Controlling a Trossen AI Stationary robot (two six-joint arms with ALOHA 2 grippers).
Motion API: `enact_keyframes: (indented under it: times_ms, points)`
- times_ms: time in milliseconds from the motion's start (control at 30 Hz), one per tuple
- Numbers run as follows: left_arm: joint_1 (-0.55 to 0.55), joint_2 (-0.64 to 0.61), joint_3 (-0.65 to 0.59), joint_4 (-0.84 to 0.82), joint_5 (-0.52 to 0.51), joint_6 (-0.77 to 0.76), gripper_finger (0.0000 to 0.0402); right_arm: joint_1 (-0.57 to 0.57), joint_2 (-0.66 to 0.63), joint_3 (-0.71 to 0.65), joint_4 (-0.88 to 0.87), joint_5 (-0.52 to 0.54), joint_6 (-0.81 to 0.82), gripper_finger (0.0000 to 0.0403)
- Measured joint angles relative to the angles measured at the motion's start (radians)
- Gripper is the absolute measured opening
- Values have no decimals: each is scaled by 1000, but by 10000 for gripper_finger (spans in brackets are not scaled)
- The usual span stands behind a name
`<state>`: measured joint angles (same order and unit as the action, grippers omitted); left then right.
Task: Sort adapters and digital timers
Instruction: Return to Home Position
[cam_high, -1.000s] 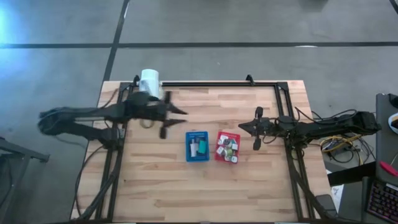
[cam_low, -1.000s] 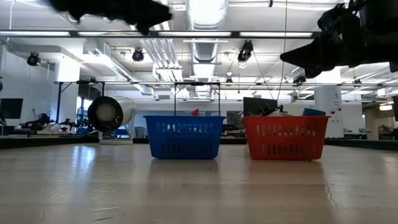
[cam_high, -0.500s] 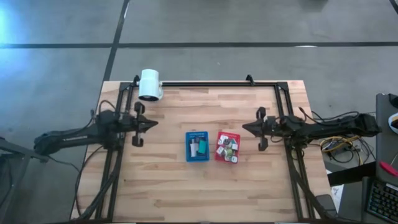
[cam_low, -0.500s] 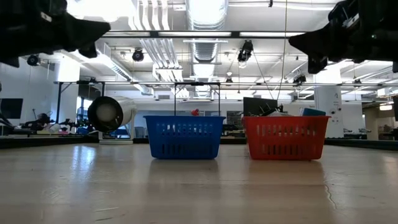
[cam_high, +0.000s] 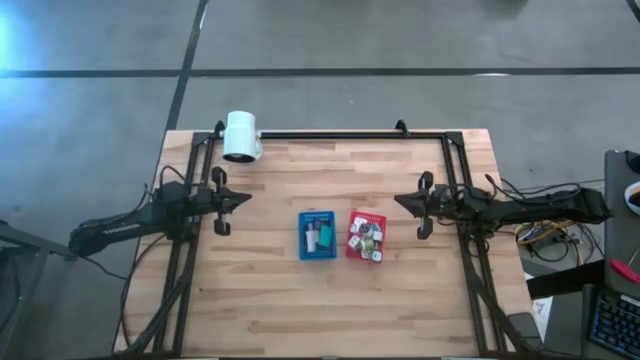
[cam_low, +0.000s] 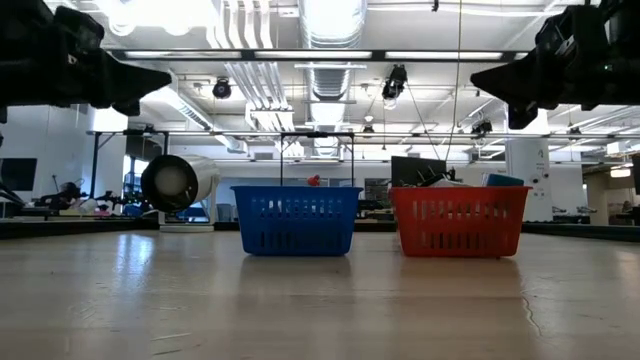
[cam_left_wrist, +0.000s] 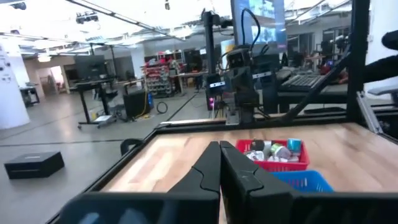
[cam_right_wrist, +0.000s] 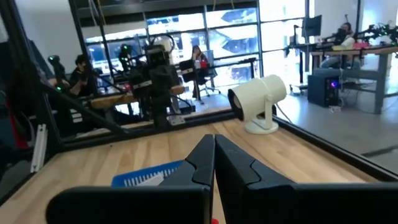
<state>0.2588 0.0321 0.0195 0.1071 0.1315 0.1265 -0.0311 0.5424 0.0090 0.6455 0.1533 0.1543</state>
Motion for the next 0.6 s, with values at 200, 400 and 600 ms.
enact_keyframes:
  times_ms: [200, 400, 600]
  points:
    - [1, -17, -14, -69, -29, 2, 2, 0, 0, 0, -25, 7, -9, 8]
    - [1, -19, -14, -71, -29, -19, 2, 0, 0, 0, -29, 7, -26, 8]
    - [2, -19, -14, -71, -29, -20, 8, 0, 0, 0, -28, 7, -37, 8]
